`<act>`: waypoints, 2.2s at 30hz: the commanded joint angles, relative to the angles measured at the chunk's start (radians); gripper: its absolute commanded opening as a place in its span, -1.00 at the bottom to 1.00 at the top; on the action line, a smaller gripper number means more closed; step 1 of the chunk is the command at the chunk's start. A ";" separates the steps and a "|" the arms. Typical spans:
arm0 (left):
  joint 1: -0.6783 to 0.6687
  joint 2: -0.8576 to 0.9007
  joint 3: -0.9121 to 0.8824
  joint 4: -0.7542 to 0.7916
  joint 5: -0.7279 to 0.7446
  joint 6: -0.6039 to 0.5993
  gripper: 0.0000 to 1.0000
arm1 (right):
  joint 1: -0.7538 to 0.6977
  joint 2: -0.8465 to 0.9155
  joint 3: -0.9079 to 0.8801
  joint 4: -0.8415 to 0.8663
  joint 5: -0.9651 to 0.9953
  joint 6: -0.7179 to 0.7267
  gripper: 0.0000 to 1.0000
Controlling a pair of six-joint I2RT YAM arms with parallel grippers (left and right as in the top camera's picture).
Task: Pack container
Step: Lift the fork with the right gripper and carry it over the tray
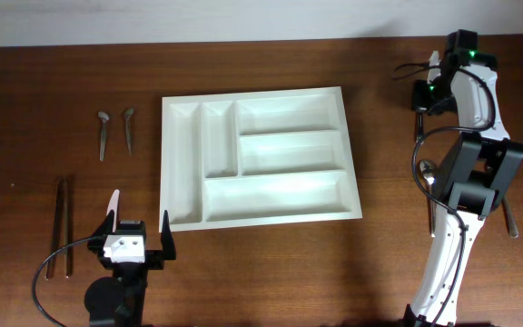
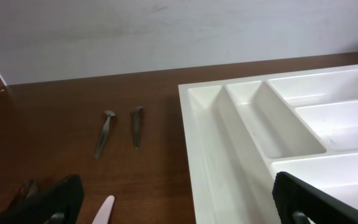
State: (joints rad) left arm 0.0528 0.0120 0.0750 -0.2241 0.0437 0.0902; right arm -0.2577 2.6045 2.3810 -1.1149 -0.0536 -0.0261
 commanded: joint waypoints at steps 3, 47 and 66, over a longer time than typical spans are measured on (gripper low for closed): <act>0.002 -0.007 -0.006 0.000 -0.010 0.016 0.98 | 0.035 -0.086 0.159 -0.076 -0.017 0.138 -0.92; 0.002 -0.007 -0.006 0.000 -0.010 0.016 0.98 | 0.509 -0.079 0.445 -0.372 0.074 1.614 -0.92; 0.002 -0.007 -0.006 0.000 -0.010 0.016 0.99 | 0.657 -0.079 0.195 -0.294 0.171 1.737 -0.92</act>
State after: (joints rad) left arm 0.0528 0.0120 0.0750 -0.2241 0.0437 0.0902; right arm 0.3782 2.5553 2.6087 -1.4281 0.0750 1.6936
